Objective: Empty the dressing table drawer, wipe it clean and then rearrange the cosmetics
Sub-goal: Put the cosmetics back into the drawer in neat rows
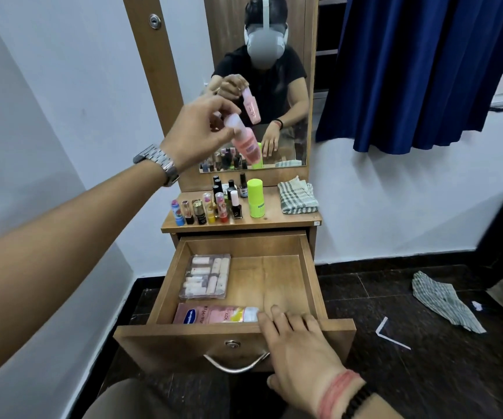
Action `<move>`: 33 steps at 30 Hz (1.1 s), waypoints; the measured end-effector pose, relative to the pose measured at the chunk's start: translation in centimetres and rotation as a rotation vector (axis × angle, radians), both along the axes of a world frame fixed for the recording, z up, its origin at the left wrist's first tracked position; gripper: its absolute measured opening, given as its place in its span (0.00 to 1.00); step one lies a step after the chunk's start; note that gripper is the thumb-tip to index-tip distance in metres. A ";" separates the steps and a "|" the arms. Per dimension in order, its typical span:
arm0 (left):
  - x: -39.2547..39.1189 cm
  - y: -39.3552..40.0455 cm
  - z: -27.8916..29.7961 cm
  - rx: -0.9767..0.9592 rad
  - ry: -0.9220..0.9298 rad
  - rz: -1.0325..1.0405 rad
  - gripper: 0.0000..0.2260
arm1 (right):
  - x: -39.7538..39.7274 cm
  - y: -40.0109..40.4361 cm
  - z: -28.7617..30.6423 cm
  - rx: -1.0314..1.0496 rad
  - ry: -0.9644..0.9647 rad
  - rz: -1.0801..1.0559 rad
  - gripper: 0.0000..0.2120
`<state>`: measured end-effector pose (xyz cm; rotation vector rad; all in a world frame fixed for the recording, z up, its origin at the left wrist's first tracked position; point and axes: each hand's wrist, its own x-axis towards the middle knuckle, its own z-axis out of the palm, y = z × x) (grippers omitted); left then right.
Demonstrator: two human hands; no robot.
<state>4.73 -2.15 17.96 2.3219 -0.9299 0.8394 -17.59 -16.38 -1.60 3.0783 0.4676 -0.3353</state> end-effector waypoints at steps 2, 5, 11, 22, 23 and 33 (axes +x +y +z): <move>-3.0 0.7 -1.5 0.109 -0.046 -0.063 0.10 | 0.0 -0.1 -0.1 -0.014 -0.007 0.008 0.41; -6.7 1.9 -5.4 0.244 -0.037 -0.157 0.10 | -0.1 -0.2 -0.3 -0.006 -0.012 0.006 0.41; -8.9 4.1 -15.1 0.537 0.048 -0.163 0.08 | -0.2 0.0 -0.3 -0.028 0.008 -0.011 0.43; -6.0 3.2 -22.0 0.807 0.176 -0.034 0.11 | -0.1 0.1 -0.3 -0.029 -0.003 -0.007 0.42; -5.8 3.0 -22.3 0.834 0.202 -0.016 0.13 | -0.1 0.1 -0.3 -0.031 -0.007 -0.005 0.42; -4.4 1.4 -24.0 0.983 0.362 0.070 0.13 | -0.1 0.0 -0.6 -0.013 -0.028 -0.001 0.41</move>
